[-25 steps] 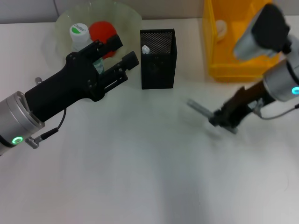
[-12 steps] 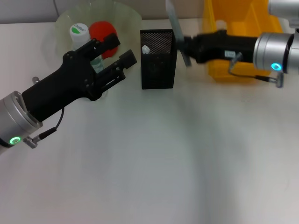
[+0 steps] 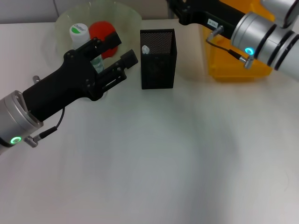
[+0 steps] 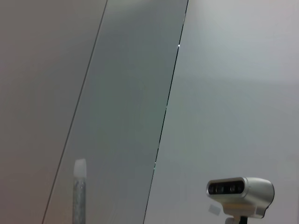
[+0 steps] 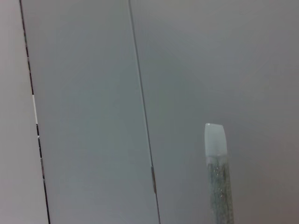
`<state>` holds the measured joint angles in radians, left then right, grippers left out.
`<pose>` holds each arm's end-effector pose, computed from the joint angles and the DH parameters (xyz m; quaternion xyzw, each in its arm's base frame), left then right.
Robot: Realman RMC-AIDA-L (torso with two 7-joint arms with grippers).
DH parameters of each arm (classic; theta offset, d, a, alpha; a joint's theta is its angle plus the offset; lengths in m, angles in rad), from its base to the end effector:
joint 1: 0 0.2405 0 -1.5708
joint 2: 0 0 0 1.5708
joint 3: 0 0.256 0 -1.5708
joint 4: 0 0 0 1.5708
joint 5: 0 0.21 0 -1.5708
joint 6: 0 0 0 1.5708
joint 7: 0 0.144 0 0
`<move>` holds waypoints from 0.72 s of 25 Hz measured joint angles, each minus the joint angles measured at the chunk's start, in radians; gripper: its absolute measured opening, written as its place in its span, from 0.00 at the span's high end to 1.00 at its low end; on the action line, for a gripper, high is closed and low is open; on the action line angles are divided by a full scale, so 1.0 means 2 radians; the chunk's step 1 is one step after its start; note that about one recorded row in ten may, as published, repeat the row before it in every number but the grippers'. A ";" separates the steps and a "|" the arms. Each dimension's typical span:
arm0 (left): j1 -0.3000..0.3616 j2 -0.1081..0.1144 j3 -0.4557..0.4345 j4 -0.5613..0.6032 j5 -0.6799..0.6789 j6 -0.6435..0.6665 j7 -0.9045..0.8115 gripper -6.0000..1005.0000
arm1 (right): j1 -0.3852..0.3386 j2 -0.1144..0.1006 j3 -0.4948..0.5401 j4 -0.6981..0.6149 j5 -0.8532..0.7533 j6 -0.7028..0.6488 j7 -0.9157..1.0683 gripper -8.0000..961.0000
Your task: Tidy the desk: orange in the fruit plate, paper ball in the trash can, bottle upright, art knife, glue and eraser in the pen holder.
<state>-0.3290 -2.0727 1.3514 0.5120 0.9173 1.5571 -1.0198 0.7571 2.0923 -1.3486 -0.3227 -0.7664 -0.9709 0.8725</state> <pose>-0.2323 0.2914 -0.0144 -0.8337 -0.1567 -0.4931 0.1928 0.1743 0.4226 -0.0477 -0.8522 0.1769 0.3667 0.3287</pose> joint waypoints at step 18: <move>-0.007 -0.001 0.001 -0.007 0.000 0.004 0.011 0.35 | 0.038 0.000 -0.098 0.031 0.020 0.053 -0.021 0.75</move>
<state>-0.3424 -2.0755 1.3526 0.4971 0.9173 1.5651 -0.9985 0.8334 2.0923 -1.5445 -0.2613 -0.7260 -0.8655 0.8306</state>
